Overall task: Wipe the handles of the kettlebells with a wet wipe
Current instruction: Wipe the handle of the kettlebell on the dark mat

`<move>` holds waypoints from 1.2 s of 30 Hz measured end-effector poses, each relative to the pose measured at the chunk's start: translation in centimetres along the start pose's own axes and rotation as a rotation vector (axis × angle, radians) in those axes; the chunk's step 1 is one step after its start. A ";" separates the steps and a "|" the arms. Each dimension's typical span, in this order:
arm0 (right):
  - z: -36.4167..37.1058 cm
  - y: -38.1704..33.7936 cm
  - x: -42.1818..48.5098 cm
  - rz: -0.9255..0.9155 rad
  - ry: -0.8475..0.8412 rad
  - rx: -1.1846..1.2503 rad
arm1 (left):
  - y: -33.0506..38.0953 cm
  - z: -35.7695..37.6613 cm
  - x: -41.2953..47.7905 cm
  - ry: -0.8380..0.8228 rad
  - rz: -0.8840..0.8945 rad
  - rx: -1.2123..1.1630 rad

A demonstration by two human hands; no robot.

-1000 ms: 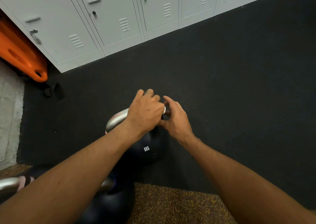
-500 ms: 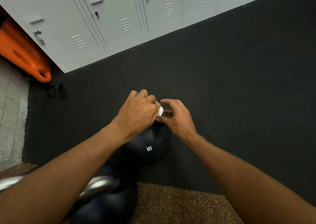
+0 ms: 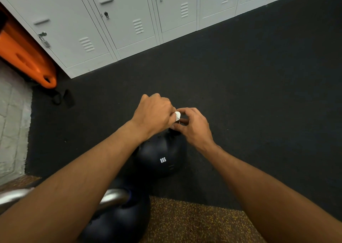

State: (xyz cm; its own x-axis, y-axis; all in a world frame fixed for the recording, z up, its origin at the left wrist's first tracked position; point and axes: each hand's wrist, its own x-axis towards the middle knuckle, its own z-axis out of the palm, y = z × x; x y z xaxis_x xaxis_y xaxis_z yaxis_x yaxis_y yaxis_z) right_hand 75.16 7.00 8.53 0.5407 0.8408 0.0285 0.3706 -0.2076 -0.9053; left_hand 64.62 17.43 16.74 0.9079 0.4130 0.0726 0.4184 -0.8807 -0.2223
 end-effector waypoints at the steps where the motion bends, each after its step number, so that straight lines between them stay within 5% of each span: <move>1: 0.1 0.2 0.1 0.018 0.009 0.029 | 0.2 -0.3 0.6 -0.041 -0.002 0.001; 10: -0.1 0.5 0.3 0.020 0.006 0.034 | 1.5 -0.9 3.3 -0.258 0.107 0.027; 17: 0.4 0.5 -0.1 0.040 0.010 0.135 | -0.6 1.0 -1.7 0.132 0.393 0.255; 25: 0.5 0.5 -0.1 0.019 0.020 0.108 | -1.7 1.2 -4.1 0.278 0.135 0.019; 30: 0.6 0.2 -0.4 -0.032 0.010 0.036 | -0.5 1.4 -3.2 0.254 0.212 0.086; 36: 0.4 -0.2 -0.1 -0.023 0.006 -0.035 | -2.4 1.1 -4.8 0.271 0.090 0.005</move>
State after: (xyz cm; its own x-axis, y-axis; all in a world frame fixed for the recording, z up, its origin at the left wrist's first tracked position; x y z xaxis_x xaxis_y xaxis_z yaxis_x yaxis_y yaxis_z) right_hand 74.71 7.13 8.58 0.5359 0.8427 0.0517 0.4091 -0.2056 -0.8891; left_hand 59.20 17.79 15.83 0.9160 0.2558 0.3092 0.3364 -0.9095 -0.2443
